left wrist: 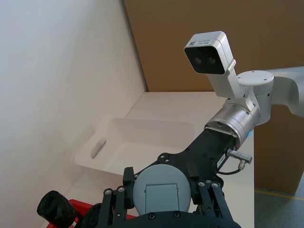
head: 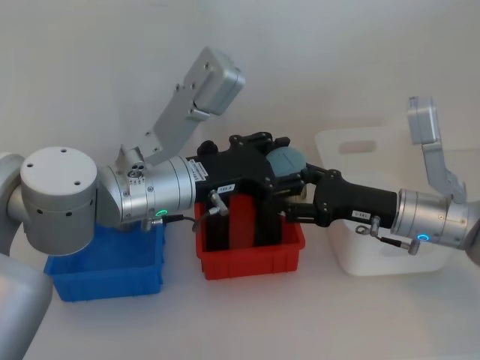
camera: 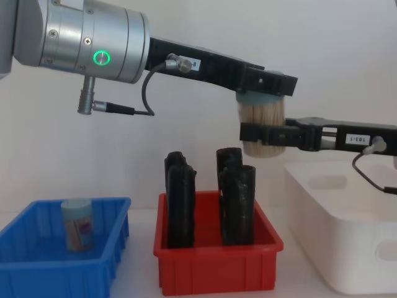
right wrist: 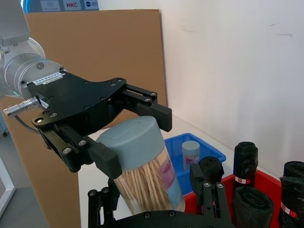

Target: Pick the cotton swabs from the blue box and place them into the white box.

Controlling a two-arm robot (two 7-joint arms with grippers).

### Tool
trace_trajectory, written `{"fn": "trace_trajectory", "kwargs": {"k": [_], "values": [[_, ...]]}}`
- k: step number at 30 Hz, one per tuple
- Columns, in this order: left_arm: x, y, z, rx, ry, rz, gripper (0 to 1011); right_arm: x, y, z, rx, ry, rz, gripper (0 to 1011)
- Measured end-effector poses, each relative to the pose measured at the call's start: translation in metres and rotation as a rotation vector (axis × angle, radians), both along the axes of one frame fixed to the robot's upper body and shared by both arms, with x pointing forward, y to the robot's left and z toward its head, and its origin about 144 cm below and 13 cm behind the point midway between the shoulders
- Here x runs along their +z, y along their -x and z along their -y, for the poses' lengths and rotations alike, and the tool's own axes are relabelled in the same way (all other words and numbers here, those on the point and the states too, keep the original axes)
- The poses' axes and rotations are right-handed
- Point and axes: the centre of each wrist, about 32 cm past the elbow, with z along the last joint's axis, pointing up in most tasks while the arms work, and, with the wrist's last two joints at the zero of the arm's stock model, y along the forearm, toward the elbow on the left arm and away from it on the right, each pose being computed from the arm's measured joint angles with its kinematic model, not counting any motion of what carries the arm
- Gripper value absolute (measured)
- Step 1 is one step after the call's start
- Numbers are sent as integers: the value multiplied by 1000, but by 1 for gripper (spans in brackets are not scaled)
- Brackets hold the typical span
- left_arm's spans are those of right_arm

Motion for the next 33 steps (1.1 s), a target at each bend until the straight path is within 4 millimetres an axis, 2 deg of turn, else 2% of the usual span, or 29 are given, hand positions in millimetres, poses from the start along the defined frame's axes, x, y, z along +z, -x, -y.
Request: {"fn": "trace_trajectory", "kwargs": {"k": [12,33], "values": [[0,0,0,0,0,0,670,-1,-2,0,-5,-9,6,805],[0,0,0,1,0,0,670,0,-4,-5,-1,3,16,745]]}}
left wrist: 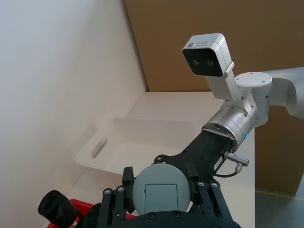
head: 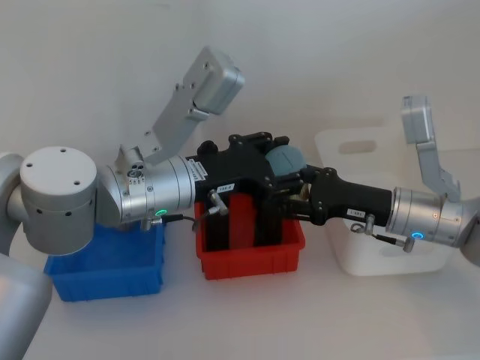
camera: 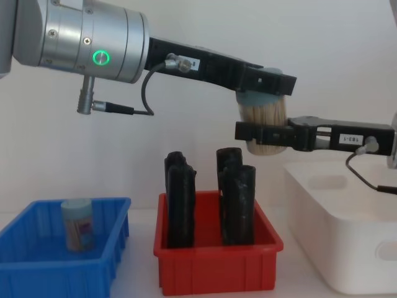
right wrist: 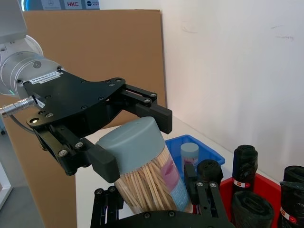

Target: Pick the cotton swabs from the blue box and place them into the white box.

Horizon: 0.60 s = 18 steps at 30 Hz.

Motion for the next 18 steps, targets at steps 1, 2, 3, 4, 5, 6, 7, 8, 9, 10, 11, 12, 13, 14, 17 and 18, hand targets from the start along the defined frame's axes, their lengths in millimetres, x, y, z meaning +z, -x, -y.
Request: {"fn": "trace_trajectory", "kwargs": {"k": [1,2,3,4,5,6,7,8,9,10,11,12,13,14,17,18], "values": [[0,0,0,0,0,0,670,0,0,0,0,3,1,745],[0,0,0,0,0,0,670,0,0,0,0,4,1,745],[0,0,0,0,0,0,671,0,0,-1,0,5,1,745],[0,0,0,0,-1,-1,670,0,-1,-1,0,8,2,744],[0,0,0,0,-1,-1,670,0,-1,-1,0,10,2,744],[0,0,0,0,-1,-1,670,0,-1,-1,0,11,3,745],[0,0,0,0,-1,-2,670,0,-1,-1,0,12,3,745],[0,0,0,-1,-1,-2,670,0,-1,-2,0,14,3,745],[0,0,0,-1,-1,-2,670,0,-1,-2,-1,14,4,745],[0,0,0,-1,-1,-2,670,0,-2,-2,-1,15,4,745],[0,0,0,-1,-1,-2,670,0,-2,-2,-1,15,4,745],[0,0,0,-1,-1,-2,670,-1,-2,-2,-1,16,4,745],[0,0,0,-1,-1,-2,670,-1,-2,-2,-1,17,4,745],[0,0,0,-1,-1,-2,670,-1,-2,-2,-1,18,4,745],[0,0,0,-1,-1,-2,670,0,-2,-3,-1,21,7,745],[0,0,0,-1,-1,-2,670,0,-2,-3,-1,22,8,745]]}}
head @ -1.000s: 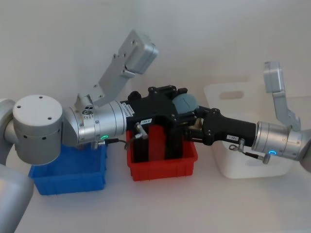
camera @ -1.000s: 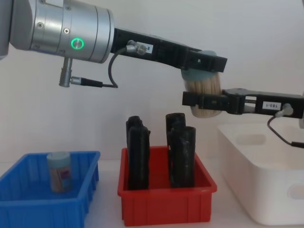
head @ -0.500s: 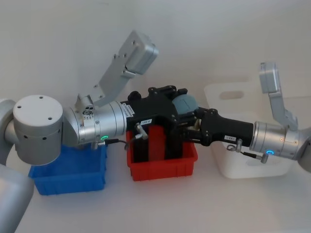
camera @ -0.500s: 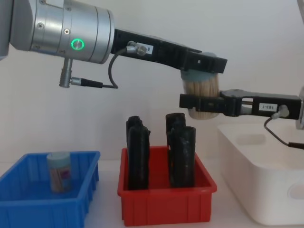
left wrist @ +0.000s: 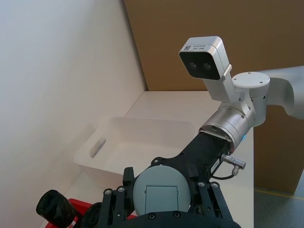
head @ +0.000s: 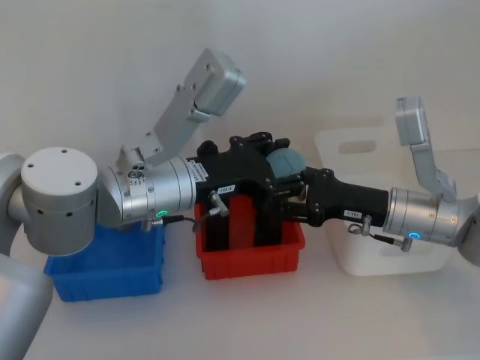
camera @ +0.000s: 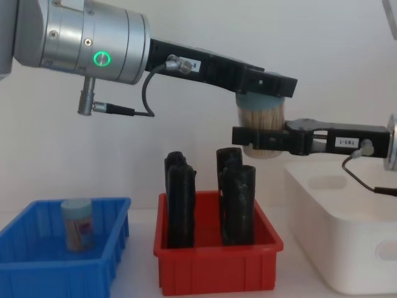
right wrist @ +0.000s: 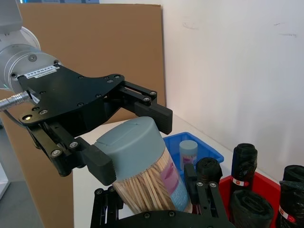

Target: Pick the cotton swabs from the blue box and place them into the white box.

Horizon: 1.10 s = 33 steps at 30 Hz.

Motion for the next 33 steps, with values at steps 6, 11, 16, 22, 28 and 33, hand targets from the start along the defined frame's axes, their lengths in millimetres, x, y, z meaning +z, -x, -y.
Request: {"fn": "trace_trajectory", "kwargs": {"k": [6,11,16,22,28,33], "values": [[0,0,0,-3,1,0,670,2,0,-1,2,22,16,744],[0,0,0,-4,2,1,670,6,1,-2,9,49,38,741],[0,0,0,-4,2,1,670,9,1,-3,17,69,55,741],[0,0,0,-4,2,2,670,11,2,-4,24,86,72,740],[0,0,0,-2,2,2,670,13,3,-3,25,91,79,741],[0,0,0,-1,2,2,670,13,3,-3,25,93,84,741]]}}
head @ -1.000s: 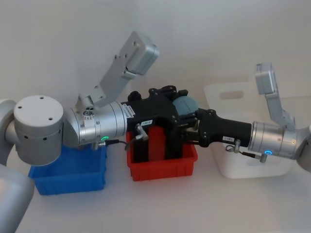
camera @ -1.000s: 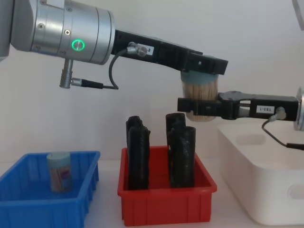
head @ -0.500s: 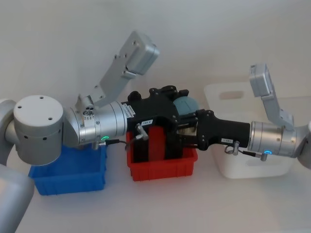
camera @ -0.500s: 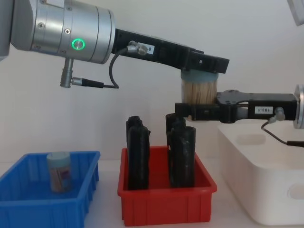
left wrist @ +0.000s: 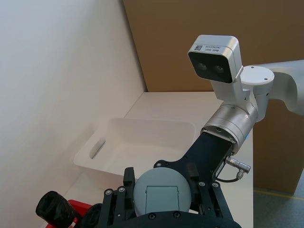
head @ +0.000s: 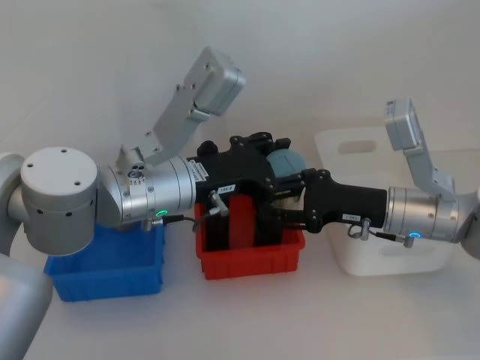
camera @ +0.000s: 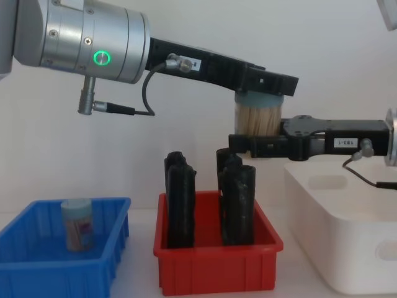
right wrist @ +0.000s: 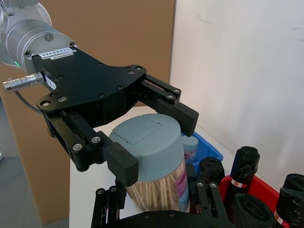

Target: Pick the cotton swabs from the blue box and place them into the white box.

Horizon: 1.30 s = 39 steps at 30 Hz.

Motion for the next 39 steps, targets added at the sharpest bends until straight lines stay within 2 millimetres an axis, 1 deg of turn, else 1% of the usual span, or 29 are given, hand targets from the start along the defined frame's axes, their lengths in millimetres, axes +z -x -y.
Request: {"fn": "trace_trajectory", "kwargs": {"k": [14,16,18,19,21,23,24,28,31,32,34,35,36,39], "values": [[0,0,0,2,-1,1,670,2,1,2,-9,-11,11,734],[0,0,0,2,-1,1,670,3,1,2,-11,-14,14,805],[0,0,0,2,-1,1,670,3,1,3,-12,-16,15,850],[0,0,0,2,-1,1,670,3,1,3,-13,-17,16,903],[0,0,0,2,-1,1,670,4,1,3,-14,-20,18,932],[0,0,0,2,-1,1,670,5,2,4,-15,-22,20,993],[0,0,0,2,-1,1,670,5,2,4,-16,-22,21,1001],[0,0,0,2,-1,1,670,6,2,4,-16,-26,23,1001],[0,0,0,2,-1,1,670,6,2,4,-16,-26,24,972],[0,0,0,2,-1,1,670,6,2,4,-15,-26,25,934],[0,0,0,2,-1,1,670,7,2,4,-14,-26,26,907],[0,0,0,2,-1,1,670,7,2,4,-13,-26,26,862],[0,0,0,2,-1,1,670,7,2,4,-13,-26,26,862],[0,0,0,2,-1,1,670,7,2,3,-11,-26,27,761]]}}
